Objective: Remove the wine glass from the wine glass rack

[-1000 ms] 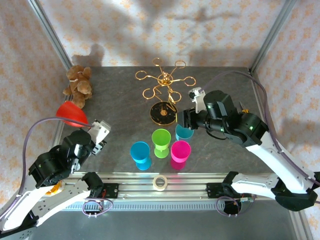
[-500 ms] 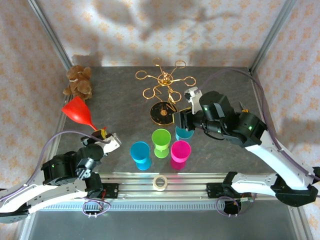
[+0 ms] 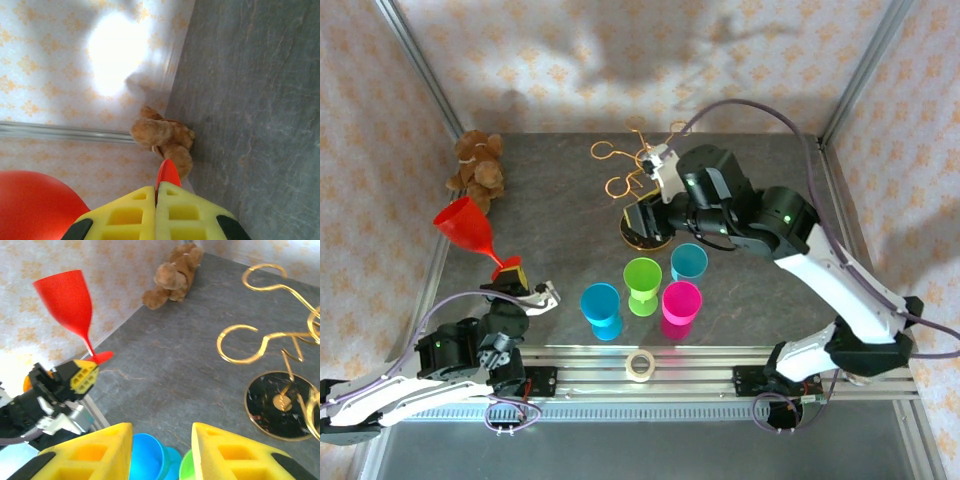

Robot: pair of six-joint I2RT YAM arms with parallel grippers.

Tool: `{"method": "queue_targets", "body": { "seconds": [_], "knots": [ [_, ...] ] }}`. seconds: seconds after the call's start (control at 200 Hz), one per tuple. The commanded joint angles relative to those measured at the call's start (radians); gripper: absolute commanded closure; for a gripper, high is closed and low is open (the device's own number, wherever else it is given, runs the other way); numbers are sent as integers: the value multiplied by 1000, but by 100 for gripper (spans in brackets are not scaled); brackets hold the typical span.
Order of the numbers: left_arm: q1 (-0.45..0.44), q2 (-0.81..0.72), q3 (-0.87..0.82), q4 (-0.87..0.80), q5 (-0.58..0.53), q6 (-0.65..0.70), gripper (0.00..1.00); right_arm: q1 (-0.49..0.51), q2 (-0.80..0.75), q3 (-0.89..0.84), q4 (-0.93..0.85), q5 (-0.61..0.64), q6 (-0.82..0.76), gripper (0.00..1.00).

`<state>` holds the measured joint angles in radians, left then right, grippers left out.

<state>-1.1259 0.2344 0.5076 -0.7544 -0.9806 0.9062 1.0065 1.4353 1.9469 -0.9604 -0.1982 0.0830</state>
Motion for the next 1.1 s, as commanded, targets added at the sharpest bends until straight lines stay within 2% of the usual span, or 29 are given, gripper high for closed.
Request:
{"method": "queue_targets", "body": {
  "seconds": [0.0, 0.255, 0.385, 0.435, 0.486, 0.716, 0.816, 1.096],
  "knots": [
    [-11, -27, -37, 99, -68, 112, 100, 36, 80, 137, -73, -26, -87, 64],
    [-29, -45, -93, 207, -123, 237, 100, 76, 306, 462, -201, -54, -190, 64],
    [-37, -62, -124, 254, -140, 318, 100, 81, 391, 570, -238, -97, -232, 52],
    [-37, -72, -148, 280, -147, 366, 100, 83, 410, 587, -246, -115, -252, 48],
    [-38, -75, -153, 274, -141, 360, 100, 86, 419, 584, -237, -125, -267, 43],
    [-45, -95, -174, 334, -147, 411, 100, 109, 475, 596, -206, -141, -313, 37],
    [-49, -82, -173, 330, -150, 417, 100, 112, 499, 626, -187, -147, -324, 29],
    [-73, -12, -170, 322, -156, 421, 100, 112, 588, 776, -151, -257, -374, 28]
  ]
}}
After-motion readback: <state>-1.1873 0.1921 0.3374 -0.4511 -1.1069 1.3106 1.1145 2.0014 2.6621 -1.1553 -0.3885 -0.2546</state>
